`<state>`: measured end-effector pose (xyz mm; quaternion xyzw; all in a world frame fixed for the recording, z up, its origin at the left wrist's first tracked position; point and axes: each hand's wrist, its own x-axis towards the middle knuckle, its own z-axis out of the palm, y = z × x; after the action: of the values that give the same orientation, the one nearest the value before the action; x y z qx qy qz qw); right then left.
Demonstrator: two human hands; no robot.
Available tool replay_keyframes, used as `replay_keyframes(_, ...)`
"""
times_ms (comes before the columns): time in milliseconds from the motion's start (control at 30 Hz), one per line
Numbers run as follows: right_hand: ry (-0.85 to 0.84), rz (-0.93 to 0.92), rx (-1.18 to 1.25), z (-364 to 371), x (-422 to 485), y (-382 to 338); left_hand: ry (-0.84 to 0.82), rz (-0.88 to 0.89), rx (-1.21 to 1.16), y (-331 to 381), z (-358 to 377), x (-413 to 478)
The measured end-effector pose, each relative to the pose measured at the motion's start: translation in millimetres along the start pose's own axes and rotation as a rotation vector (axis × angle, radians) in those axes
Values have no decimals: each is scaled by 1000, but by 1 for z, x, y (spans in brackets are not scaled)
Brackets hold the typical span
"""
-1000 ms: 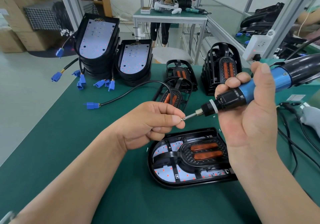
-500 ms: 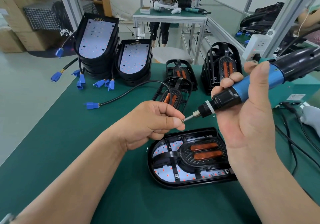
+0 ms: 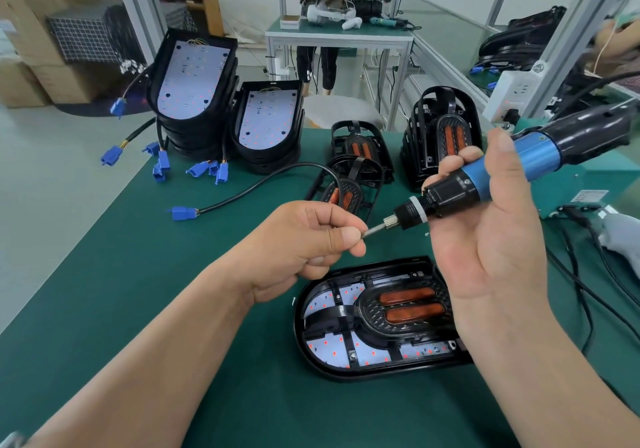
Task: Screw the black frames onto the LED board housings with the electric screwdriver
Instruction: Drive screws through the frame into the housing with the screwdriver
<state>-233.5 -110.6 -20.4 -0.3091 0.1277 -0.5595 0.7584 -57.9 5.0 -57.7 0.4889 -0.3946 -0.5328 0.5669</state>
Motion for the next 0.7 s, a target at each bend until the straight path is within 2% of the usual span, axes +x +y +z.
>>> replay_keyframes(233, 66, 16, 71, -1, 4, -2, -26, -30, -59, -1, -4, 4)
replay_keyframes(433, 68, 31, 97, 1, 4, -6, 52, -68, 14, 0, -10, 5)
replay_keyframes(700, 70, 35, 120, -1, 15, -26, 60, -150, 487, -1, -11, -1)
